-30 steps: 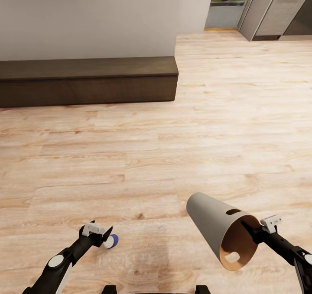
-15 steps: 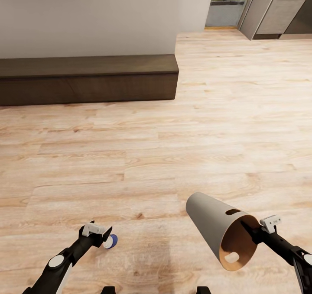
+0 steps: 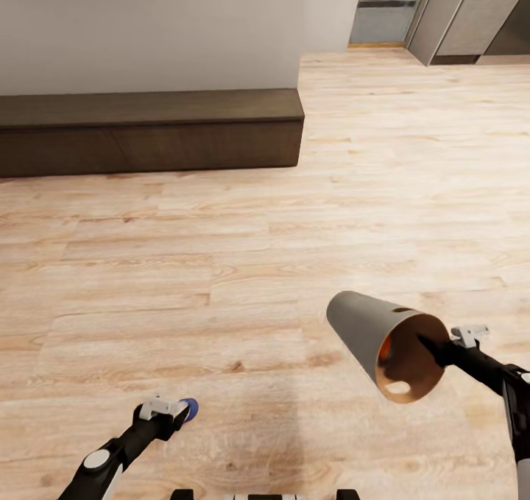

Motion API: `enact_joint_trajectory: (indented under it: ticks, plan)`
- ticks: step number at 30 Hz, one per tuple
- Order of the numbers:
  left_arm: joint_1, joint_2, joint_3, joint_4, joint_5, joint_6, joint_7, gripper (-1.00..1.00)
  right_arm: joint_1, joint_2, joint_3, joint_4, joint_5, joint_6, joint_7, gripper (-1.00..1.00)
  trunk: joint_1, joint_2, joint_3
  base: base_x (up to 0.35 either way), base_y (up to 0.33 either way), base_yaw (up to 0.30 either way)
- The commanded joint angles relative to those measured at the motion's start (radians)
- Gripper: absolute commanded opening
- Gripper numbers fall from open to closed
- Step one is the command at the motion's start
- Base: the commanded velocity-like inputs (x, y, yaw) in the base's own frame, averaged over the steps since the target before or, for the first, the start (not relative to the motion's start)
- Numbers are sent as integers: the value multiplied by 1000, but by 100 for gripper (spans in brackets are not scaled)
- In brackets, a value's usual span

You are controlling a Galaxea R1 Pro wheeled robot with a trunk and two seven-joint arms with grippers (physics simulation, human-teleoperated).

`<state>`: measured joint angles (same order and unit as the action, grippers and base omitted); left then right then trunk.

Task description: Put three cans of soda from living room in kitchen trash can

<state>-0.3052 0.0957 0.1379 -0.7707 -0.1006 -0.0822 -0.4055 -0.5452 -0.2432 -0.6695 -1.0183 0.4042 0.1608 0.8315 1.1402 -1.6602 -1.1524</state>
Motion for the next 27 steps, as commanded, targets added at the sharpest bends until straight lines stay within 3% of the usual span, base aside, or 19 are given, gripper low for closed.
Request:
enact_joint_trajectory:
  ticks: [1, 4, 6, 8, 14, 16, 22, 27]
  plan:
    - [0, 0, 0, 2, 0, 1, 0, 100, -7, -1, 8, -37, -6, 48, 16, -100, 4, -7, -3, 0, 0, 0]
    - [-1, 0, 0, 6, 0, 4, 0, 100, -27, -7, 45, -179, -6, 215, 22, -100, 15, -28, -13, 0, 0, 0]
    - [-1, -1, -2, 7, 0, 4, 0, 100, -37, -20, 92, -305, -7, 348, 26, -100, 23, -42, -19, 0, 0, 0]
    - [-1, -1, -2, 8, -1, 4, 0, 100, -40, -26, 124, -373, -7, 414, 28, -100, 31, -56, -25, 0, 0, 0]
    - [-2, 0, -3, 8, -1, 4, 1, 100, -43, -42, 156, -457, -6, 498, 29, -100, 54, -98, -44, 0, 0, 0]
    - [-2, 1, 0, 8, 1, 4, 1, 100, -44, -61, 161, -470, -6, 520, 29, -100, 61, -112, -50, 0, 0, 0]
    - [-2, 7, 5, 8, 9, 4, 1, 100, -44, -74, 167, -475, -4, 537, 27, -100, 84, -154, -69, 0, 0, 0]
    - [-2, 10, 6, 7, 11, 4, 4, 100, -44, -76, 182, -476, 48, 540, 22, -100, 104, -189, -85, 0, 0, 0]
